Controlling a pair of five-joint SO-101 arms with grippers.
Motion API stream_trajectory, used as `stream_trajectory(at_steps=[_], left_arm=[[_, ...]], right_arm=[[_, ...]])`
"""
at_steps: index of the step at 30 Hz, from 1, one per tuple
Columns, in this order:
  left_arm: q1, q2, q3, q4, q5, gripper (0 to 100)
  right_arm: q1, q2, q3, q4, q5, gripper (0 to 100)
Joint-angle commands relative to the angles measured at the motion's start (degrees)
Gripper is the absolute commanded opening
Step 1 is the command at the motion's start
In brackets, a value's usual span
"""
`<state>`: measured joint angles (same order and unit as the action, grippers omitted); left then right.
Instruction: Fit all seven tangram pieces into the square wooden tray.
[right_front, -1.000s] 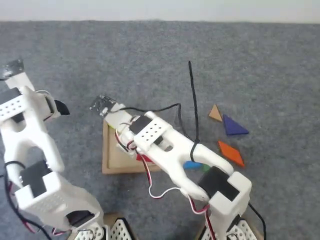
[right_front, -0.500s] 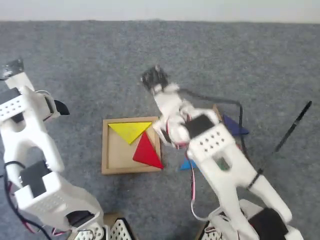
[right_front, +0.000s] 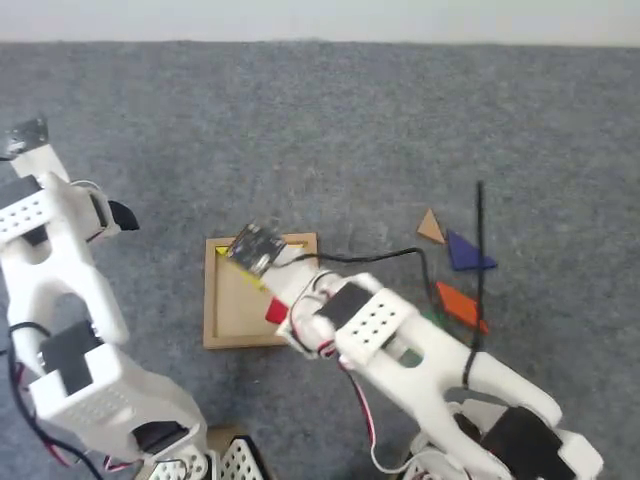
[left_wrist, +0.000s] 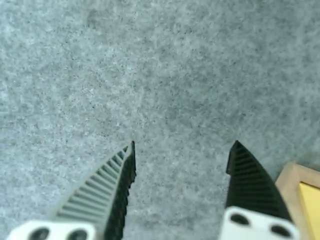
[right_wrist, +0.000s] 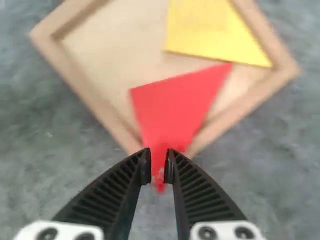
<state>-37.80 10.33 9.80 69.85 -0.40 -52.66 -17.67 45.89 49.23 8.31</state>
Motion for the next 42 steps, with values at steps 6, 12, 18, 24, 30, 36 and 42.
stream_trajectory(at_steps=[6,12,18,24,30,36,42], left_arm=[[0.53,-4.04,-0.4,0.18,-0.79,29],[0.53,-4.13,-0.48,0.18,-0.79,29],[0.53,-4.13,-0.48,0.09,-0.88,29],[0.53,-4.13,-0.48,0.09,-0.88,29],[0.53,-3.87,-0.48,0.09,-0.97,29],[0.26,-4.13,-0.48,0.09,-2.81,29],[0.53,-3.96,-0.48,0.09,-2.64,29]], right_arm=[[-3.12,10.33,-7.47,-2.24,-0.09,7.2],[-1.54,18.95,-14.86,-1.89,-0.53,7.0],[1.71,20.62,-20.57,-2.07,-0.62,7.0],[3.56,25.19,-25.23,-1.98,-0.7,6.9],[3.12,17.8,-29.71,2.42,-0.7,6.9],[6.55,-0.13,-26.29,10.42,-0.18,7.1],[13.85,5.32,-15.56,0.22,-0.53,7.1]])
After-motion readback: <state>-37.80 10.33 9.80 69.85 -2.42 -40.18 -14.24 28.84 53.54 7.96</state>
